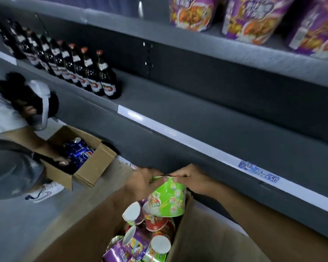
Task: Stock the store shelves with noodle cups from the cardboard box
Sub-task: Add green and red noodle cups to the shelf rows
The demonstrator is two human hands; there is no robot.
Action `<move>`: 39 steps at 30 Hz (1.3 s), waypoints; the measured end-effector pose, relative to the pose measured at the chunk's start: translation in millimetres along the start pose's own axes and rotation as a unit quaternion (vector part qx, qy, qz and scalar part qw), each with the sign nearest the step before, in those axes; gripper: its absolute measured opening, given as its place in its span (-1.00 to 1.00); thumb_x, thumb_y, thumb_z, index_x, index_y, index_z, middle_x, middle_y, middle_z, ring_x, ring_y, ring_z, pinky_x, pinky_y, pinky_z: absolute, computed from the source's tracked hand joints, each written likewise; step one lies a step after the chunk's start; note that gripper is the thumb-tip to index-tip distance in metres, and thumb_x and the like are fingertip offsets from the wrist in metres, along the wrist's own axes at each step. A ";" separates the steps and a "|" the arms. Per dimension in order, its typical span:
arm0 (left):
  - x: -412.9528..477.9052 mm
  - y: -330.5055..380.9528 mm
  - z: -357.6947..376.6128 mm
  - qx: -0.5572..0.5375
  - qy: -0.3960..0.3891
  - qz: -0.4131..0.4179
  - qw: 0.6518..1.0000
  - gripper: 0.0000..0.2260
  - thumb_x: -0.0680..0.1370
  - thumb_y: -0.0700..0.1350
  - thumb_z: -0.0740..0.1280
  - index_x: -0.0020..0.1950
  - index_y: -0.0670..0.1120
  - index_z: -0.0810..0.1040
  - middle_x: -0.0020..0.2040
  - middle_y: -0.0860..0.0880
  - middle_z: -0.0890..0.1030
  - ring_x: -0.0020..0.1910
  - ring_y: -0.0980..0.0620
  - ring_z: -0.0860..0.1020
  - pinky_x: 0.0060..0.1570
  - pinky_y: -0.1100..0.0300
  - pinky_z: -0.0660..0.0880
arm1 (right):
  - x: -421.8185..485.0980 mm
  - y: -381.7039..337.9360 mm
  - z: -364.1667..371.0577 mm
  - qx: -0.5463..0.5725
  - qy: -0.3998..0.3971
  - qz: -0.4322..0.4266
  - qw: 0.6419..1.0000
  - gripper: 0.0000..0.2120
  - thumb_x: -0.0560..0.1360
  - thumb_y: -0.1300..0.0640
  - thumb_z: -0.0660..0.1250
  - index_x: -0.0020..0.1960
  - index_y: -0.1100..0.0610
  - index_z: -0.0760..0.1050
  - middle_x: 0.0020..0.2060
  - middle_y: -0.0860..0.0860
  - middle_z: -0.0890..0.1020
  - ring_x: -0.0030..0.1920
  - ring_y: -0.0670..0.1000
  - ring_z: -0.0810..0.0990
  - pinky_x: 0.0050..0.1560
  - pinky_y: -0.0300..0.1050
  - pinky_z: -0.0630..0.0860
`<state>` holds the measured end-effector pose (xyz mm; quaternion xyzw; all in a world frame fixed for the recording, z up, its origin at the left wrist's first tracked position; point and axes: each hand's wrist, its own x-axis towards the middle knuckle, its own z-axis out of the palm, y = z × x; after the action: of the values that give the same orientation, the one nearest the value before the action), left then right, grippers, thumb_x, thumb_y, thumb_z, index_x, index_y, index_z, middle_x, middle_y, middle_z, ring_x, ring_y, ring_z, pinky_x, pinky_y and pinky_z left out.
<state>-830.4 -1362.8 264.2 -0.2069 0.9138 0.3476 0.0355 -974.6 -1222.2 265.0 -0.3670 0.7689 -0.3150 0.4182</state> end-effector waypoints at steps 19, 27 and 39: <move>40.2 191.6 -83.8 -0.024 0.022 0.200 0.979 -0.80 0.59 0.07 0.24 0.02 0.04 0.63 -0.17 0.09 0.67 -0.18 0.24 0.60 -0.17 0.34 0.49 | -140.0 -77.7 -166.5 0.035 0.175 -0.062 0.982 -0.81 0.54 0.14 0.33 0.11 0.05 0.64 -0.04 -0.06 0.70 0.00 -0.11 0.65 0.13 -0.10 0.56; 44.8 292.1 -91.5 -0.035 0.029 0.294 0.955 -0.83 0.59 0.05 0.25 -0.02 0.05 0.62 -0.16 0.13 0.65 -0.16 0.21 0.60 -0.17 0.27 0.52 | -225.8 -90.6 -224.2 0.066 0.247 -0.101 0.961 -0.80 0.54 0.22 0.31 0.13 0.15 0.63 0.00 0.04 0.69 0.03 -0.02 0.66 0.13 -0.03 0.57; 47.2 446.0 -51.0 -0.031 0.056 0.408 0.911 -0.61 0.46 0.27 0.18 0.04 0.09 0.64 -0.11 0.16 0.66 -0.12 0.26 0.58 -0.15 0.34 0.47 | -352.2 -55.0 -305.3 0.052 0.352 -0.119 0.927 -0.80 0.54 0.21 0.32 0.09 0.03 0.64 -0.01 -0.02 0.69 0.03 -0.06 0.65 0.14 -0.04 0.56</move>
<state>-1049.2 -1112.5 569.7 0.1640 0.9077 0.3481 -0.1672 -1090.9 -905.8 591.5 -0.2987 0.8002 -0.5107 0.0984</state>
